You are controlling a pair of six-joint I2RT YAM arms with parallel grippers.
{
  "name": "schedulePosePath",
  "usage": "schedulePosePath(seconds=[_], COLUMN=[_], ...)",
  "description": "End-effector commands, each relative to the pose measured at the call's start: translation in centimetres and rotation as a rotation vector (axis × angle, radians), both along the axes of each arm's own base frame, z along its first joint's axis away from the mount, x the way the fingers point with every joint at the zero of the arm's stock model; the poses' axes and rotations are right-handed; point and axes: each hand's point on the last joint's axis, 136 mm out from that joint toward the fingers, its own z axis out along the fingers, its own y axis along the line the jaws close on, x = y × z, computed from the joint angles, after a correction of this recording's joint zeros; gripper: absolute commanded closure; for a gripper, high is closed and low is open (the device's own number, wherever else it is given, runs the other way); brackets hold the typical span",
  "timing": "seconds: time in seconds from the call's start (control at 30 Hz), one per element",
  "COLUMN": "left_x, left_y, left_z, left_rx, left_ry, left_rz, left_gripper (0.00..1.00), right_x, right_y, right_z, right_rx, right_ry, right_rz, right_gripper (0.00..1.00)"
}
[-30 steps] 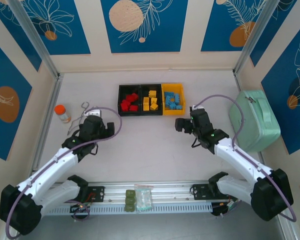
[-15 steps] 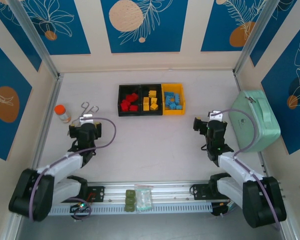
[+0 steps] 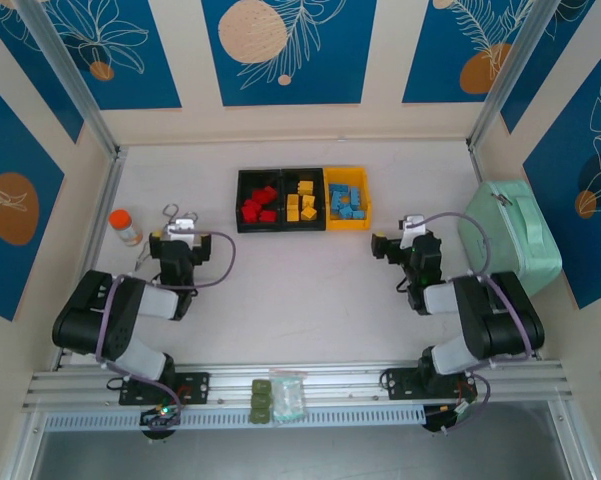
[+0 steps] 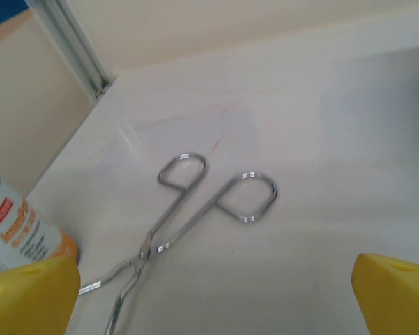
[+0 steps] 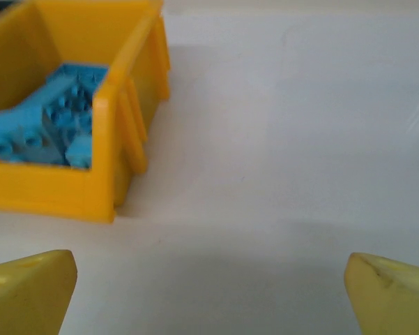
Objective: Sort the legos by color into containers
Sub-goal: Reset both arms
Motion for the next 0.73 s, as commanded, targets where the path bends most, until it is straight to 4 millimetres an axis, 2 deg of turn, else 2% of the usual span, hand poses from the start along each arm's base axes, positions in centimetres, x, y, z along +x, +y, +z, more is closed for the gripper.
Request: schedulePosePath(seconds=[0.0, 0.03, 0.1, 0.7], left_x=[0.7, 1.2, 1.5, 1.5], left_y=[-1.4, -1.3, -0.5, -0.5], left_z=[0.1, 0.1, 0.1, 0.2], left_rx=[-0.04, -0.046, -0.053, -0.052], left_ry=[0.007, 0.03, 0.009, 0.007], left_rz=[-0.095, -0.09, -0.05, -0.052], left_gripper=[0.01, 0.01, 0.01, 0.01], right_x=[2.2, 2.8, 2.8, 3.0], right_y=[-0.3, -1.3, -1.9, -1.9], right_z=[2.8, 2.5, 2.4, 2.4], right_rx=[0.027, 0.034, 0.077, 0.082], right_ry=[-0.066, -0.045, -0.02, -0.014], right_rz=[0.013, -0.044, -0.045, -0.037], right_gripper=[0.01, 0.01, 0.01, 0.01])
